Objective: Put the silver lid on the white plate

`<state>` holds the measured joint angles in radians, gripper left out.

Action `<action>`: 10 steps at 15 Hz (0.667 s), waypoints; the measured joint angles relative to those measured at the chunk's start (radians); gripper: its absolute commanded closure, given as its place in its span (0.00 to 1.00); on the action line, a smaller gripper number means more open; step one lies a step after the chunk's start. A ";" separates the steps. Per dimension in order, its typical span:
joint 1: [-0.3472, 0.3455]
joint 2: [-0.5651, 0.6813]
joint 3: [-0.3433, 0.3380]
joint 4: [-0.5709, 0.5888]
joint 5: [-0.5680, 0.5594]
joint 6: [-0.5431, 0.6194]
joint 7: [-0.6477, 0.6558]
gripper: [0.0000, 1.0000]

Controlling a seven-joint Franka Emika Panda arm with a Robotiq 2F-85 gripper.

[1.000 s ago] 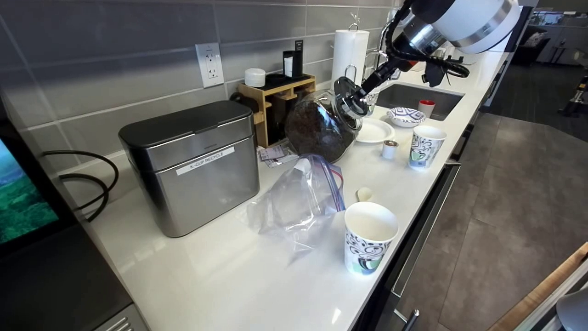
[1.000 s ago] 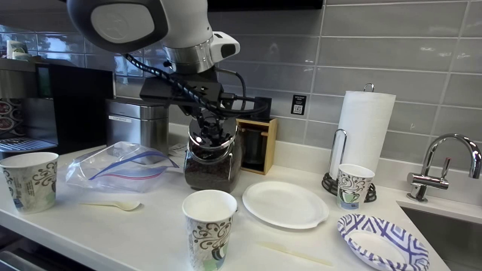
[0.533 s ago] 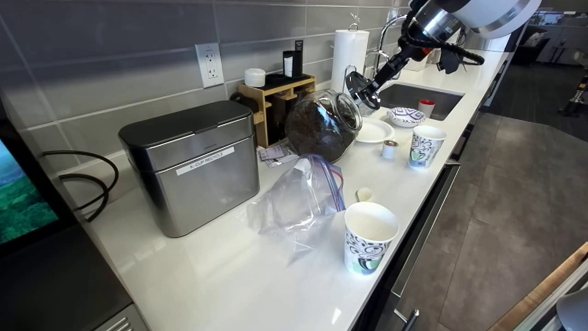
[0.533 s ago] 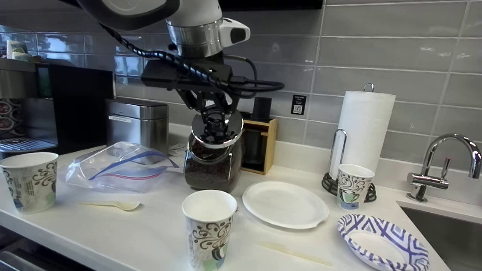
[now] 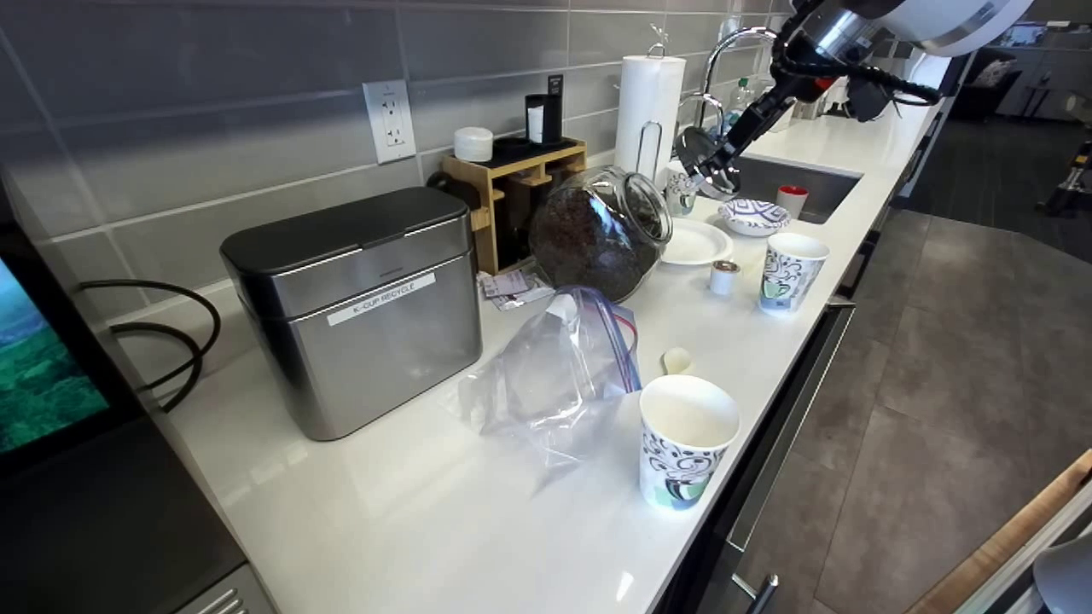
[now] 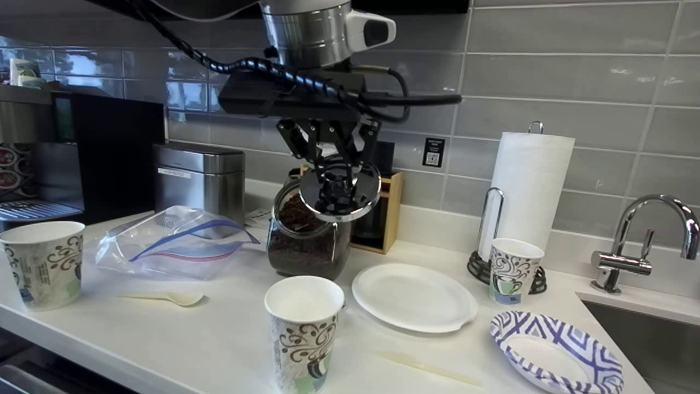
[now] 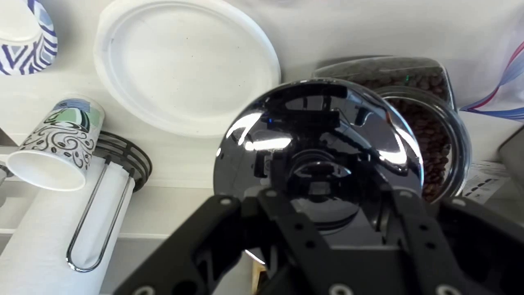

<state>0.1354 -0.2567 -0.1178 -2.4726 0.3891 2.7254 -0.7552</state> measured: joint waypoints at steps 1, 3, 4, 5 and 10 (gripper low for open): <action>0.001 0.000 -0.001 0.000 0.000 0.000 0.000 0.79; -0.006 0.008 -0.004 0.005 -0.006 0.000 0.023 0.79; -0.020 0.021 -0.006 0.012 -0.020 0.000 0.055 0.79; -0.038 0.037 -0.010 0.020 -0.037 0.000 0.088 0.79; -0.117 0.167 -0.038 0.112 -0.092 0.000 0.191 0.79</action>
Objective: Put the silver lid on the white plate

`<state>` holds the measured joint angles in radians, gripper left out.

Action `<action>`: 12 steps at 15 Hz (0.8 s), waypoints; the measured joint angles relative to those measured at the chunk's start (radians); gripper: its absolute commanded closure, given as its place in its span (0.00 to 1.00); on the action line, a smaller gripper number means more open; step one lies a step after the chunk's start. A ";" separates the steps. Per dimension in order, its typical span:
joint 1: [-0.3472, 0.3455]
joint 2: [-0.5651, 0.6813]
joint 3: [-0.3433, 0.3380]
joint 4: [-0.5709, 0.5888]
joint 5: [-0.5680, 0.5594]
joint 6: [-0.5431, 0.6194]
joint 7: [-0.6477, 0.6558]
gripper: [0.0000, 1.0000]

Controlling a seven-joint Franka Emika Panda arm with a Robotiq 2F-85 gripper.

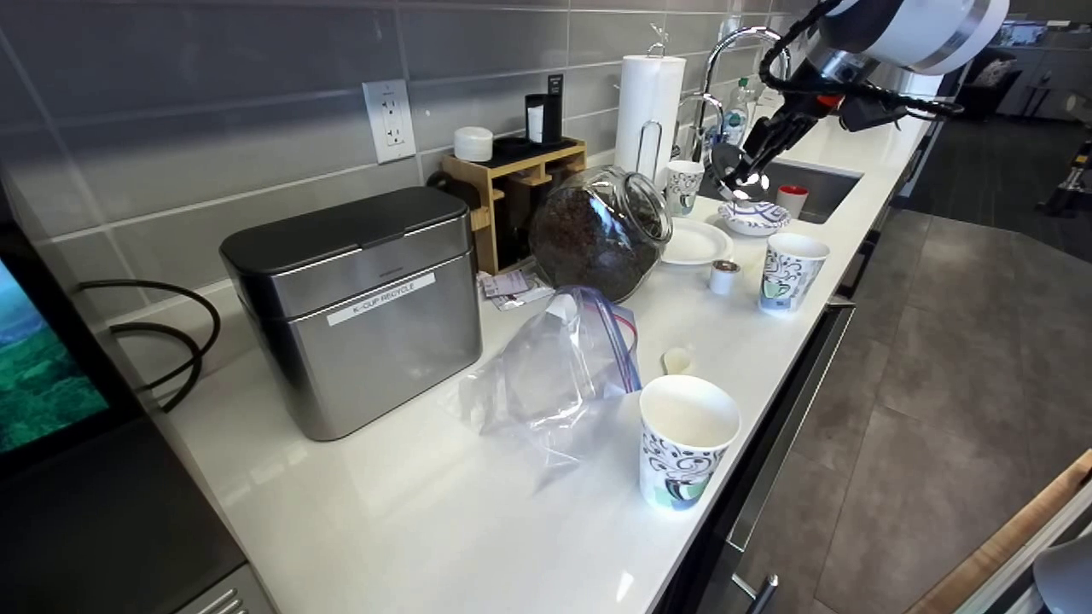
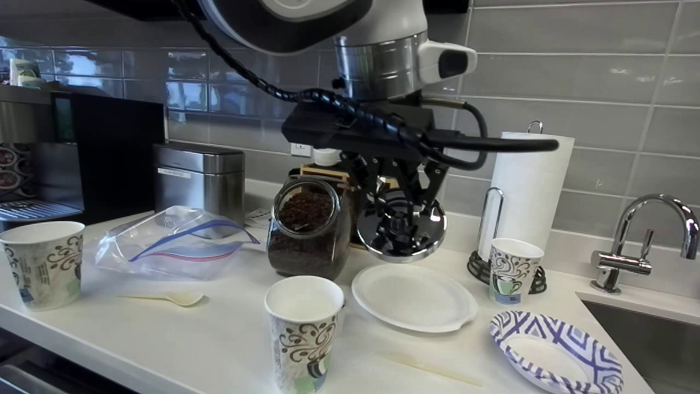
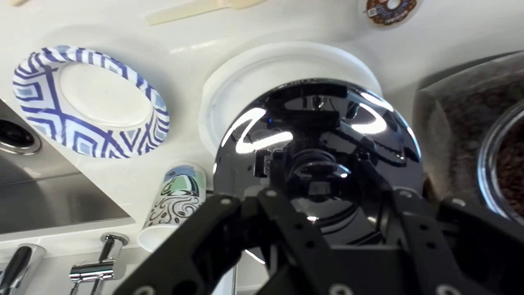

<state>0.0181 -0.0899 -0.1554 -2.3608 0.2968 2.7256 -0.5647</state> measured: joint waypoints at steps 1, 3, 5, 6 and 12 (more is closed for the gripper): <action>-0.007 0.030 0.000 0.025 0.000 0.000 0.007 0.79; -0.014 0.089 0.004 0.080 0.001 -0.012 0.010 0.79; -0.021 0.145 0.018 0.137 0.001 -0.041 0.010 0.79; -0.026 0.173 0.029 0.166 0.001 -0.055 0.010 0.79; -0.068 0.309 0.094 0.310 -0.025 -0.112 0.009 0.79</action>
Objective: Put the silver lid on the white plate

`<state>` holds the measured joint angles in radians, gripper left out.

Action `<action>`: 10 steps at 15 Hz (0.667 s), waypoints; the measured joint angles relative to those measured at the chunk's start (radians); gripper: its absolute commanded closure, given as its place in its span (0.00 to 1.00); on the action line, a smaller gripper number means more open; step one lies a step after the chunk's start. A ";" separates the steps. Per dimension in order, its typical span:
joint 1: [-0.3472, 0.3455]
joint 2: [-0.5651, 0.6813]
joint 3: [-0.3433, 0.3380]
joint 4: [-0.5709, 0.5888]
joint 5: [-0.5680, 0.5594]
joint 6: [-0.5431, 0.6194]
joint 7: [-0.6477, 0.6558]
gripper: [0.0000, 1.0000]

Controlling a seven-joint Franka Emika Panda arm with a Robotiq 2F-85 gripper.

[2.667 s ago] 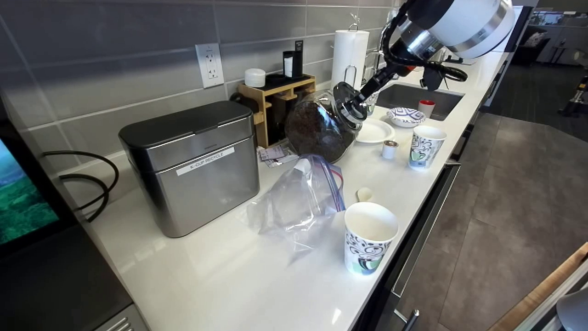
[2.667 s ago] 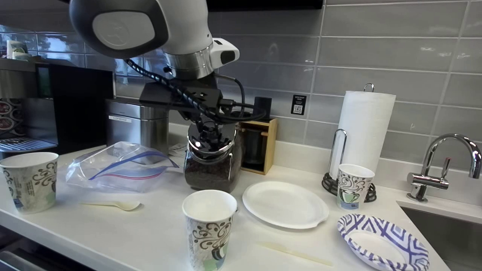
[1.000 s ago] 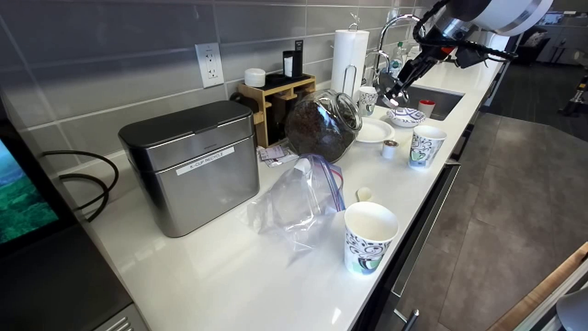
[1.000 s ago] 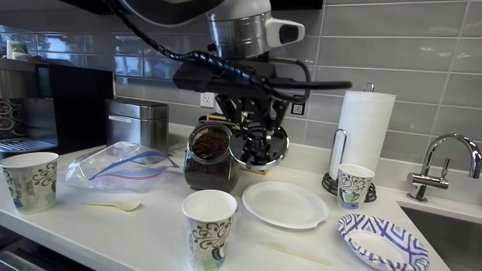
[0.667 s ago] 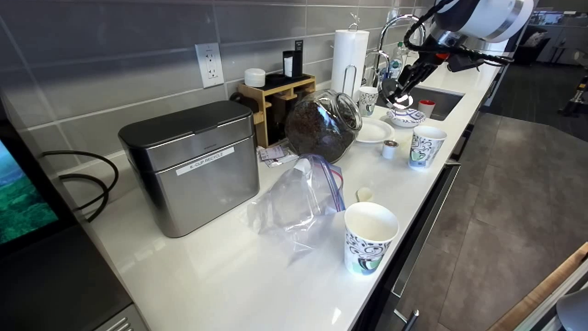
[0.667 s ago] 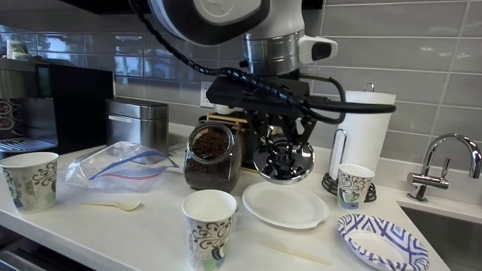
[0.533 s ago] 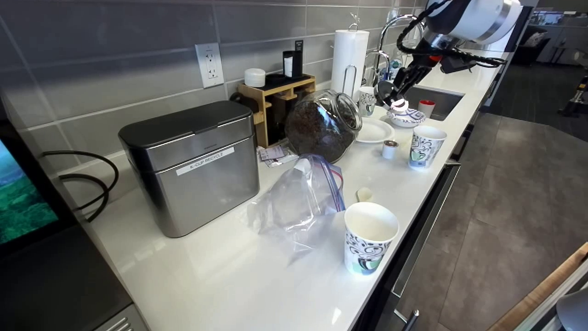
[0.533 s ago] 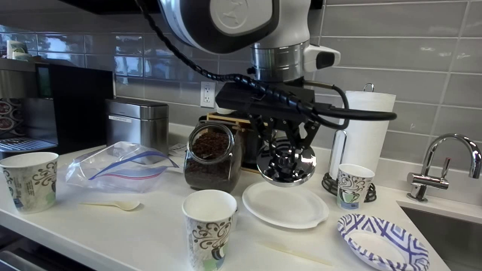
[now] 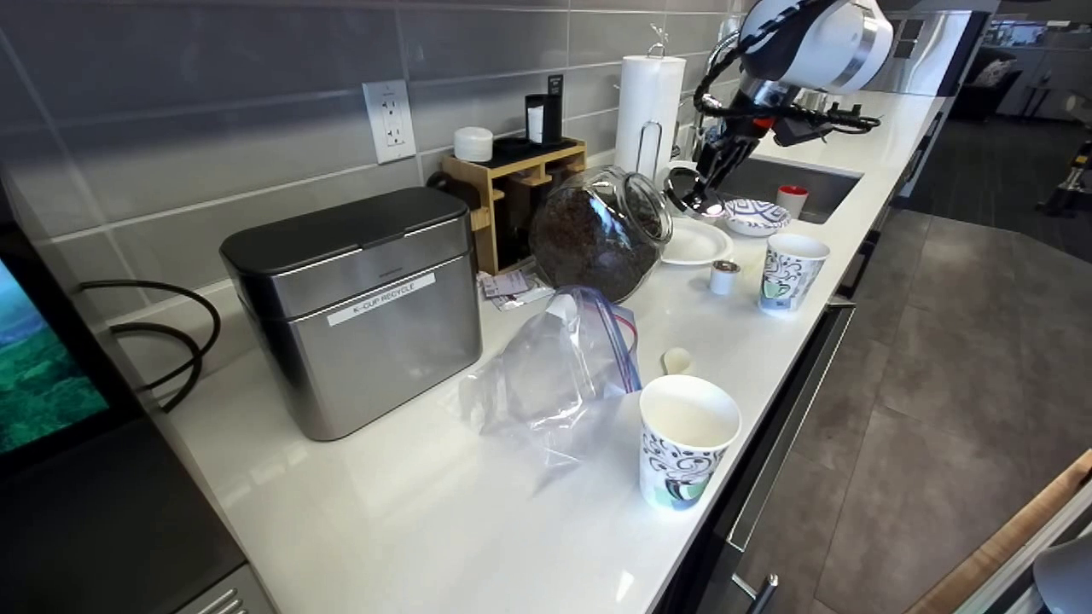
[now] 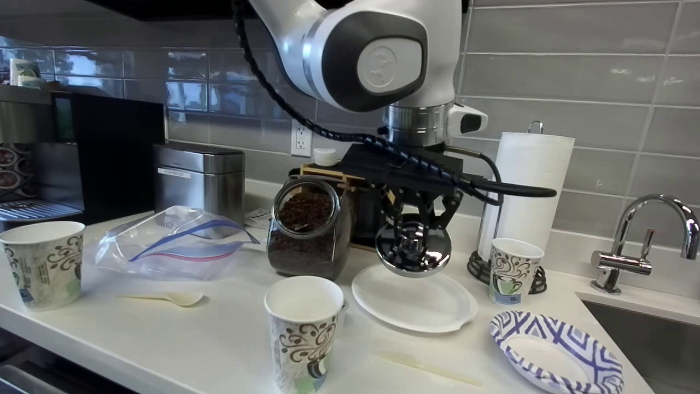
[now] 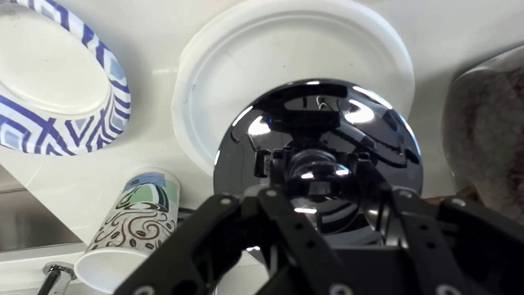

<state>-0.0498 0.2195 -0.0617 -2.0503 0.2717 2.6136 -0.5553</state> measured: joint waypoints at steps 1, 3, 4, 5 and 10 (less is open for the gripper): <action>-0.007 0.018 0.006 0.018 -0.012 -0.011 0.000 0.79; -0.020 0.052 0.017 0.051 -0.036 -0.031 0.000 0.79; -0.026 0.068 0.022 0.064 -0.047 -0.037 0.000 0.79; -0.031 0.083 0.027 0.076 -0.056 -0.040 0.000 0.79; -0.051 0.145 0.054 0.120 -0.085 -0.041 0.000 0.79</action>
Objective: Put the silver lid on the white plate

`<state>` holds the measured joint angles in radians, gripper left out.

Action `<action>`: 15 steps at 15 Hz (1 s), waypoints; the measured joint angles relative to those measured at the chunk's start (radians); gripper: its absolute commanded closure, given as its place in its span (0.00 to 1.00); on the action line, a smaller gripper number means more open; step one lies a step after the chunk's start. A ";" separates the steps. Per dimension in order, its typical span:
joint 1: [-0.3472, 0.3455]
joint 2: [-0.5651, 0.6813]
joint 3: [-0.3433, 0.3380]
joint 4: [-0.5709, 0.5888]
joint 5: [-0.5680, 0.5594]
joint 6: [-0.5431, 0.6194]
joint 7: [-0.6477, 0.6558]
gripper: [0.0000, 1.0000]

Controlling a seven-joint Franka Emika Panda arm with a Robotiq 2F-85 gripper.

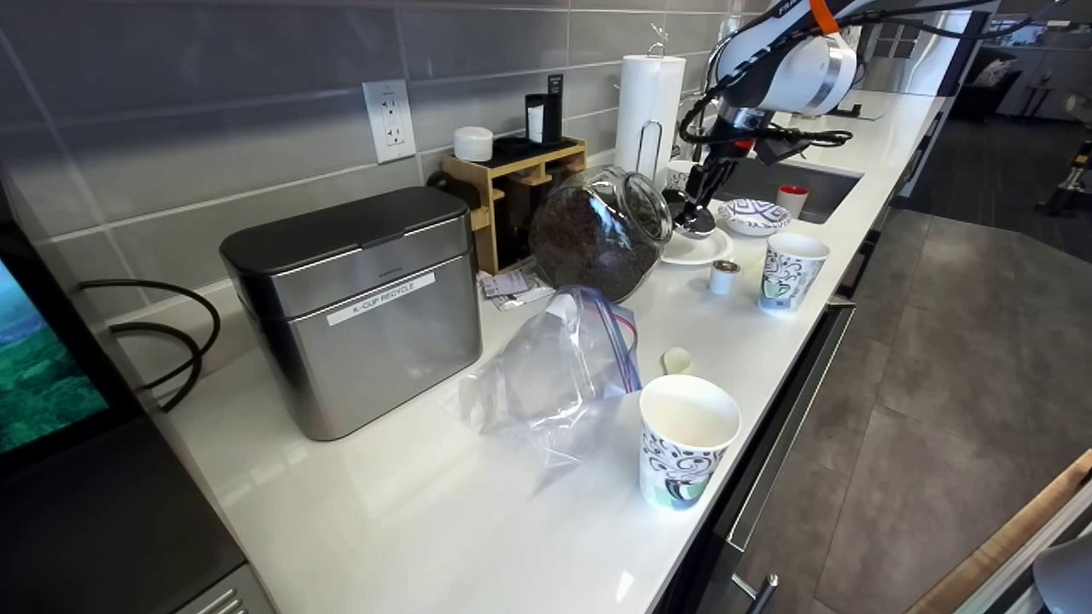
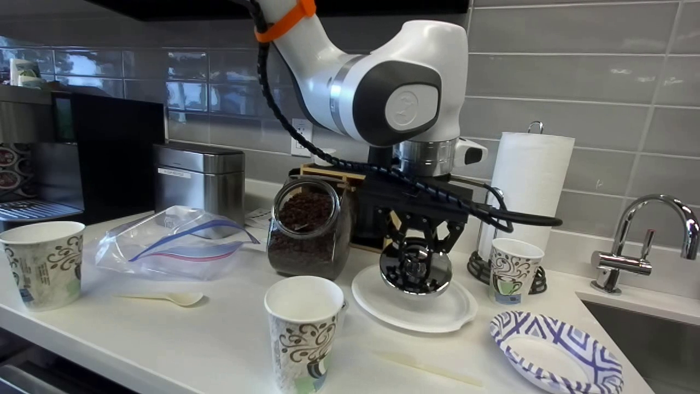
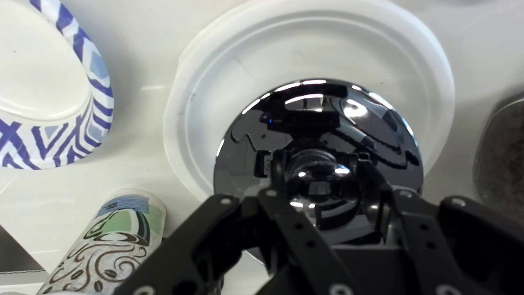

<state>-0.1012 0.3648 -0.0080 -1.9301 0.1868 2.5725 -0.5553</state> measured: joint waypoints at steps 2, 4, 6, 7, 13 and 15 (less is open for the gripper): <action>-0.004 0.020 0.008 0.015 -0.013 -0.003 0.000 0.79; -0.004 0.036 0.013 0.027 -0.023 -0.004 0.000 0.47; -0.004 0.049 0.017 0.038 -0.034 -0.004 0.000 0.21; -0.004 0.055 0.018 0.043 -0.040 -0.004 0.001 0.15; -0.005 0.067 0.022 0.059 -0.060 -0.004 0.005 0.00; -0.008 0.066 0.023 0.063 -0.061 -0.004 0.008 0.00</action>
<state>-0.1093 0.4311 0.0152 -1.8674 0.1262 2.5681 -0.5470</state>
